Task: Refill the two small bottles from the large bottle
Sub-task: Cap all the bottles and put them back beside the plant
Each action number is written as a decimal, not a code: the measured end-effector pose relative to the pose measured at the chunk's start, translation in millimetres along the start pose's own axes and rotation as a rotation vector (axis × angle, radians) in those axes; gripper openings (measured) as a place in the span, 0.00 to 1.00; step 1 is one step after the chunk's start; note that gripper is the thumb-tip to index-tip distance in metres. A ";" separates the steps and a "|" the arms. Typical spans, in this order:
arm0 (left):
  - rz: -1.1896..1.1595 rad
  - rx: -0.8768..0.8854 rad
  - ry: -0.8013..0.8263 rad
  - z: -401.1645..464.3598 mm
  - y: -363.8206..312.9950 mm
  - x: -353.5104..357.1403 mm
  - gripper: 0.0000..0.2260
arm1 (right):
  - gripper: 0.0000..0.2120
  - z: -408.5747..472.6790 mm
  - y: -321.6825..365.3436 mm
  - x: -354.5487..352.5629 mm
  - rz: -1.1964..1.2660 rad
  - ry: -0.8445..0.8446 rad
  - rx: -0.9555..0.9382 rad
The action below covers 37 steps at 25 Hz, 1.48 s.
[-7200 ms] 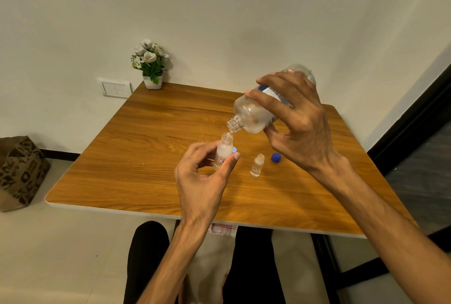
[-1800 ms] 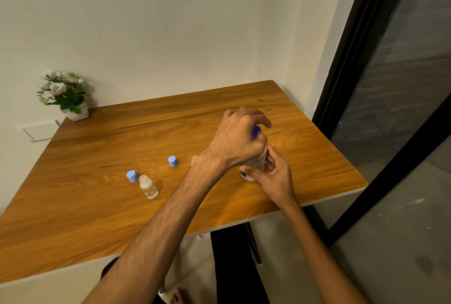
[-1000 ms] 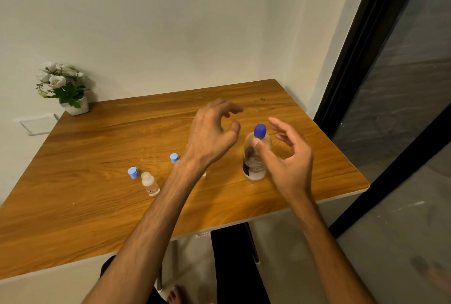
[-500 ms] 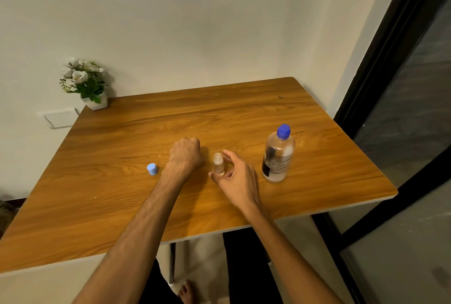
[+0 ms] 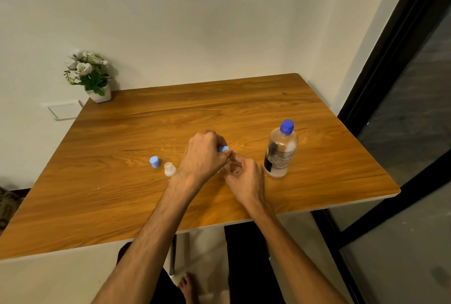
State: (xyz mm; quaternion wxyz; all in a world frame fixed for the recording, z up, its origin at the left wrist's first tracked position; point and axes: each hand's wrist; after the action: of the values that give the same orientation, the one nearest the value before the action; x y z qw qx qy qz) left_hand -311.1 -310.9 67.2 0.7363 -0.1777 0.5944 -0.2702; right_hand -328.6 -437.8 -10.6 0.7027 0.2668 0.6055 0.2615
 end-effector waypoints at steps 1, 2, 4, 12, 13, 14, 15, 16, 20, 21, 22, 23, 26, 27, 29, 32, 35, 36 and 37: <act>0.022 0.024 -0.001 -0.8 0.4 -0.7 0.12 | 0.18 0.3 0.2 0.2 0.002 0.006 0.000; 0.043 0.050 0.009 -1.9 1.7 -1.0 0.12 | 0.18 0.4 0.3 0.3 0.007 0.005 -0.003; 0.084 0.100 0.038 -4.2 2.3 -1.3 0.12 | 0.18 0.8 0.3 0.1 0.016 -0.013 -0.009; -0.012 0.162 0.116 -11.7 0.8 -10.9 0.21 | 0.10 2.5 -1.8 -1.8 0.004 -0.048 -0.035; 0.032 0.136 0.091 -11.2 0.0 -10.8 0.18 | 0.10 2.2 -1.1 -2.4 -0.004 -0.040 -0.032; 0.039 0.130 0.113 -11.0 -1.3 -12.0 0.16 | 0.11 2.3 -0.9 -3.2 -0.007 -0.034 -0.029; 0.010 0.151 0.162 -12.0 -4.1 -13.9 0.16 | 0.12 2.3 -1.3 -3.2 -0.007 -0.031 -0.028; -0.037 0.177 0.200 -12.7 -6.9 -15.7 0.20 | 0.12 2.8 -2.3 -2.9 -0.006 -0.034 -0.032; -0.025 0.166 0.081 -11.3 -1.6 -11.5 0.14 | 0.11 4.1 -4.1 -0.8 0.000 -0.021 -0.037; 0.003 0.149 0.083 -9.8 0.0 -9.7 0.11 | 0.12 4.3 -4.1 -1.4 0.005 -0.009 -0.034; 0.004 0.148 0.121 -8.8 1.3 -9.1 0.09 | 0.12 4.2 -4.2 -1.8 0.012 0.001 -0.036; -0.012 0.179 0.165 -8.1 2.8 -9.7 0.07 | 0.13 4.0 -3.7 -1.8 0.015 0.007 -0.034; -0.041 0.258 0.146 -8.7 1.2 -14.3 0.09 | 0.16 4.2 -5.2 -0.2 0.016 0.012 -0.025; -0.062 0.255 0.126 -10.0 1.6 -13.9 0.10 | 0.15 4.2 -5.4 1.3 0.013 0.006 -0.025; -0.080 0.215 0.099 -13.0 3.7 -7.6 0.17 | 0.11 4.4 -6.5 2.2 -0.001 -0.011 -0.026; -0.065 0.112 0.042 -10.4 7.5 -0.3 0.15 | 0.14 5.3 -7.0 1.3 0.008 0.031 -0.031; -0.103 0.211 0.138 -9.0 9.0 0.2 0.07 | 0.17 7.0 -7.3 -1.7 0.018 0.066 -0.026; -0.119 0.238 0.152 -10.4 8.3 -1.7 0.06 | 0.16 8.4 -8.4 -1.5 0.034 0.078 -0.033; -0.144 0.241 0.128 -10.3 9.3 -3.0 0.07 | 0.16 9.1 -8.3 -1.0 0.050 0.095 -0.042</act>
State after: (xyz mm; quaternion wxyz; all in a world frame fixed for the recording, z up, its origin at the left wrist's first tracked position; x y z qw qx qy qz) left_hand -319.8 -301.1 61.8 0.6916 -0.1126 0.5893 -0.4022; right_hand -319.4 -445.0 -14.5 0.6717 0.2542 0.6259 0.3041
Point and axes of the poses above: each hand's wrist, its own z-axis towards the middle knuckle, its own x-axis out of the palm, y = z × x, and after that the axes turned 11 degrees about -z, right-handed
